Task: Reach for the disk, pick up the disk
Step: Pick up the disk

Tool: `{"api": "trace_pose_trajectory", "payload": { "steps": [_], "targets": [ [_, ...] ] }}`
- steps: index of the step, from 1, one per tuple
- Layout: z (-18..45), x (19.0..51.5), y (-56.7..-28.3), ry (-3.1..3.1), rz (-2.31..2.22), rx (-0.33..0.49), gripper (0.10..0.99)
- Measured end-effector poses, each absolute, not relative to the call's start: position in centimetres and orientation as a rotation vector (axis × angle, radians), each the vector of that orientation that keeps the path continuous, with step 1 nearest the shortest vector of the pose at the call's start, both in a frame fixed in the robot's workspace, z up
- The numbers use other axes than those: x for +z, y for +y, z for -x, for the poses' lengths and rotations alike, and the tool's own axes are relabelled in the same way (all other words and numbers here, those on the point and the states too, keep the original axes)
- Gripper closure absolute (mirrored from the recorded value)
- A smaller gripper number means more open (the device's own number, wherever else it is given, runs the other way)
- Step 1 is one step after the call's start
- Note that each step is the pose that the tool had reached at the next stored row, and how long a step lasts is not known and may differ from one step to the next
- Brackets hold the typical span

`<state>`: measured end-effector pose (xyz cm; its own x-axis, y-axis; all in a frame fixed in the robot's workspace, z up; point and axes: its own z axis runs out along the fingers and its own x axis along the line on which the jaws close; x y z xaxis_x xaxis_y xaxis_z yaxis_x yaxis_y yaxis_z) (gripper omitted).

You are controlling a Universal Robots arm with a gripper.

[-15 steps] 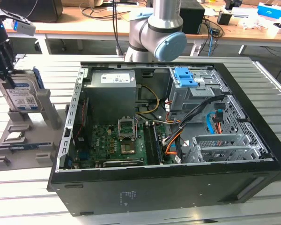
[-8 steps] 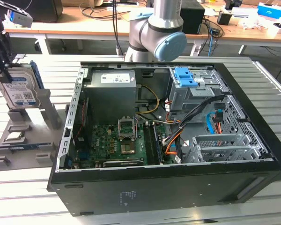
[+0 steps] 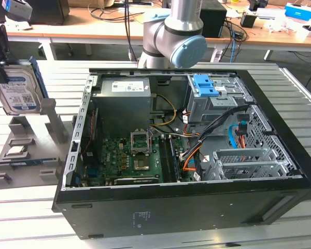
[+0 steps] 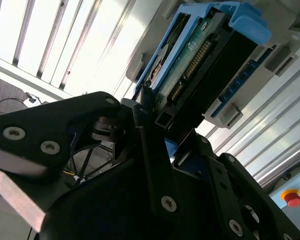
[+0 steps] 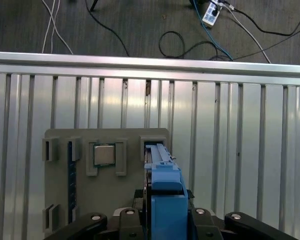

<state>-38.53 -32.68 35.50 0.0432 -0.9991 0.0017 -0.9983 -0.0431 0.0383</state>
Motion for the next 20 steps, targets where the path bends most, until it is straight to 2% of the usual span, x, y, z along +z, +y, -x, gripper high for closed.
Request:
{"api": "trace_pose_trajectory", "payload": {
  "steps": [20],
  "targets": [
    [38.5,37.3,-32.7,-2.153,-2.248,-0.039,0.718]
  ]
}}
